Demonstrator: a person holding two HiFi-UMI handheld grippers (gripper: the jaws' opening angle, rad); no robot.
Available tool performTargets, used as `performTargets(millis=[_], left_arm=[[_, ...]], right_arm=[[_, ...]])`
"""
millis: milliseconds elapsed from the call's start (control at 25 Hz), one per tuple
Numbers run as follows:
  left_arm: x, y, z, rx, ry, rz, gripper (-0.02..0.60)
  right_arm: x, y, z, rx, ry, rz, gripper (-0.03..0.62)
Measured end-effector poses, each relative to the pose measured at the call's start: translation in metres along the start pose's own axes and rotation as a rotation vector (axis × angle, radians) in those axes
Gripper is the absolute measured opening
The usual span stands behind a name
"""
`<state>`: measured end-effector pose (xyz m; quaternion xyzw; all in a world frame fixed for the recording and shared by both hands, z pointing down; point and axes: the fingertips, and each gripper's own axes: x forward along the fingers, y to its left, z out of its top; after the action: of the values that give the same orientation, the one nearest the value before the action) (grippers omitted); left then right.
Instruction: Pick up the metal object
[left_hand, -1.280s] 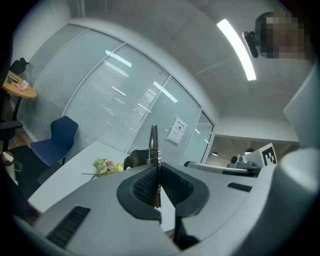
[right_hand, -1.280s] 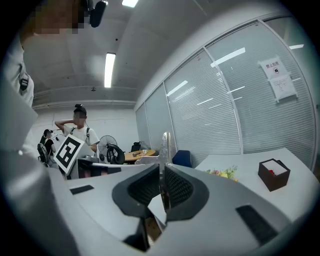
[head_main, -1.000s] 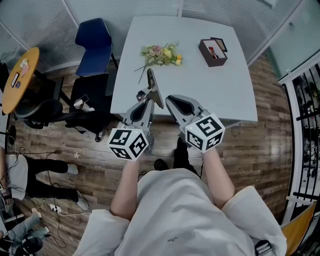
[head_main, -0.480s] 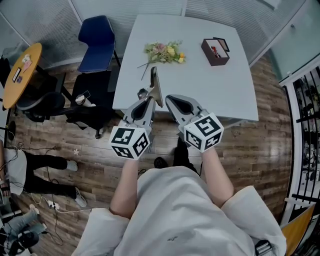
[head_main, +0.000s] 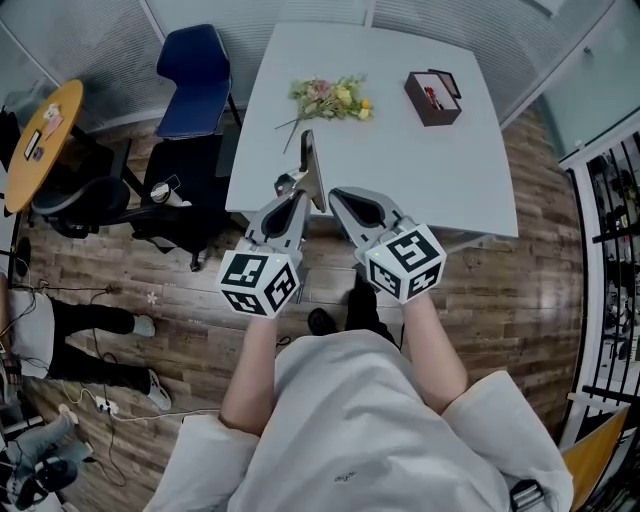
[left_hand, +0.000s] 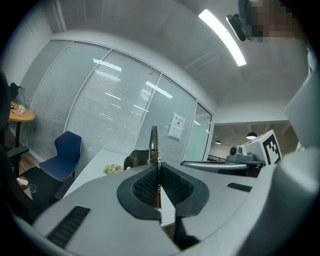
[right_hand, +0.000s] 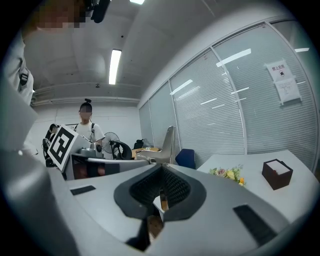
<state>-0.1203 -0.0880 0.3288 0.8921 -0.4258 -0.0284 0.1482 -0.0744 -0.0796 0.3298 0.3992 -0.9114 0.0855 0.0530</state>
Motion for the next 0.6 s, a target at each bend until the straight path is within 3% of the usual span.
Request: performTargets(millis=[600], left_arm=[[0.0056, -0.0012, -0.0026, -0.004, 0.008, -0.004, 0.020]], right_arm=[[-0.0009, -0.0063, 0.0001, 0.000, 0.003, -0.012, 0.006]])
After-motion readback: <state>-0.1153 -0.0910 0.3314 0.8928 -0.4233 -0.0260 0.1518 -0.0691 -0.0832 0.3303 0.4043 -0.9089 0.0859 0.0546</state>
